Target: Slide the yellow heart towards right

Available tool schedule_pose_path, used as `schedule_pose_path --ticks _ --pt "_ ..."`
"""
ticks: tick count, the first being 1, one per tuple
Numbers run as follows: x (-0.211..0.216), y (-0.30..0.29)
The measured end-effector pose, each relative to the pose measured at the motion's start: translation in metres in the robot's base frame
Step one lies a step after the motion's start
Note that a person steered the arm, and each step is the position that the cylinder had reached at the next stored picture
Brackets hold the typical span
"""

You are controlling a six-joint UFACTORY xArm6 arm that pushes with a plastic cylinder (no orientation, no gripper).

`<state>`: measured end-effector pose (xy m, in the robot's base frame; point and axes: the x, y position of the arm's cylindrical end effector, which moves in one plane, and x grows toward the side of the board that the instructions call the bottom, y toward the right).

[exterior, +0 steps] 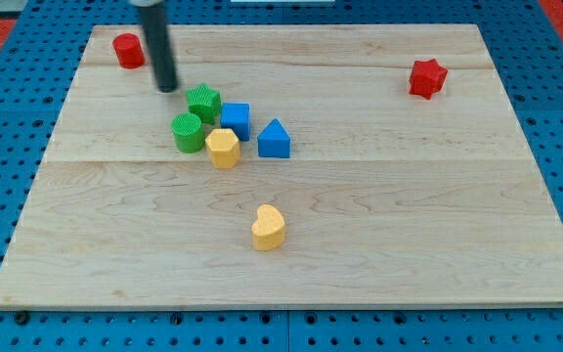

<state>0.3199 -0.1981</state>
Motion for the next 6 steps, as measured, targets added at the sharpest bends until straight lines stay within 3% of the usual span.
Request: schedule_pose_path --ticks 1,3,6 --pt "0.055 -0.058" --pt "0.199 -0.039" --pt "0.265 -0.038"
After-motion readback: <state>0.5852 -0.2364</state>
